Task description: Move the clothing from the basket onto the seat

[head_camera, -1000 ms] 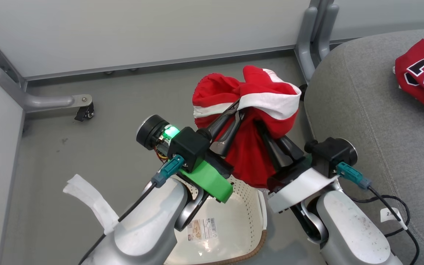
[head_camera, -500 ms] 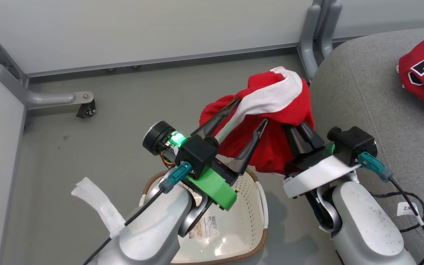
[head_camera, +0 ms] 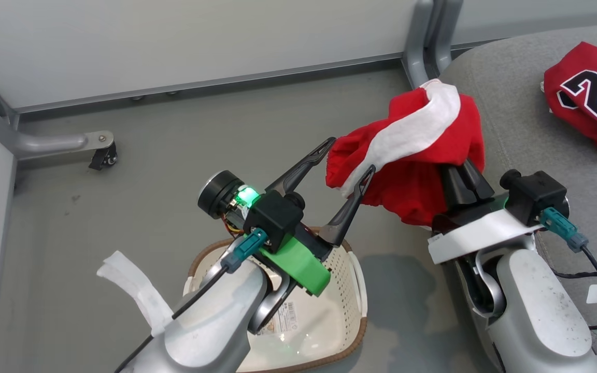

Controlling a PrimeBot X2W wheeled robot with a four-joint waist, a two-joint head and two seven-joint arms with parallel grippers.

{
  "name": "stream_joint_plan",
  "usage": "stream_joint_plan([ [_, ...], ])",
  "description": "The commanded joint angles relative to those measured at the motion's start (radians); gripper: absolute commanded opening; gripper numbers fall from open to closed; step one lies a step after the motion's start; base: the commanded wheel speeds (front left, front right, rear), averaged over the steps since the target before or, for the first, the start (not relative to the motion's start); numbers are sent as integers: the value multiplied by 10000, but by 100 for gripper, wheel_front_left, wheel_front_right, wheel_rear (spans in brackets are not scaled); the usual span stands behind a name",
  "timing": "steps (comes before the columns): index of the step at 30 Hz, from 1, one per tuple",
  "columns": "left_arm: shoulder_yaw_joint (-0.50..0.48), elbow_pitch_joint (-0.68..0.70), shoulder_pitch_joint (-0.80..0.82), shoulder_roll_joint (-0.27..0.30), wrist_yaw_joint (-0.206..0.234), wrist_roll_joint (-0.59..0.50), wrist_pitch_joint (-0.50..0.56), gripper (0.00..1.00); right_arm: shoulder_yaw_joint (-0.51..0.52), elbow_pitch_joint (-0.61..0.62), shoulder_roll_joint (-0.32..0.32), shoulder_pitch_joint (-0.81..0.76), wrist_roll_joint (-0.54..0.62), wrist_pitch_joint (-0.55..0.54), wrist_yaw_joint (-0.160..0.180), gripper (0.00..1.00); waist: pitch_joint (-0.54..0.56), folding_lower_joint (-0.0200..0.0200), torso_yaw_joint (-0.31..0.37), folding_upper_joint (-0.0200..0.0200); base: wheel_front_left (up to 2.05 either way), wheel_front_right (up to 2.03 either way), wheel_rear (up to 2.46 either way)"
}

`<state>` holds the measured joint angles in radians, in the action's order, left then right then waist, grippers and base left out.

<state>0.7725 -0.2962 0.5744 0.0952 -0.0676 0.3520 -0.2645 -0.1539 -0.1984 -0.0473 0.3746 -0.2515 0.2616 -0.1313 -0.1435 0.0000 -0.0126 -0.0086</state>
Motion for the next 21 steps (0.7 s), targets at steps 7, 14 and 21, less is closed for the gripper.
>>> stream_joint_plan([
  [7,16,21,-110,181,35,-34,6,100,432,184,-37,-469,216,27,11,0,-90,0,907,86,0,0,0],
  [14,184,-31,4,288,-20,-75,45,100,929,424,-34,-866,309,28,11,0,-275,0,1770,86,0,0,0],
  [21,320,-92,169,313,-32,-66,97,100,1473,630,-33,-1265,276,28,11,0,-444,0,2437,86,0,0,0],
])
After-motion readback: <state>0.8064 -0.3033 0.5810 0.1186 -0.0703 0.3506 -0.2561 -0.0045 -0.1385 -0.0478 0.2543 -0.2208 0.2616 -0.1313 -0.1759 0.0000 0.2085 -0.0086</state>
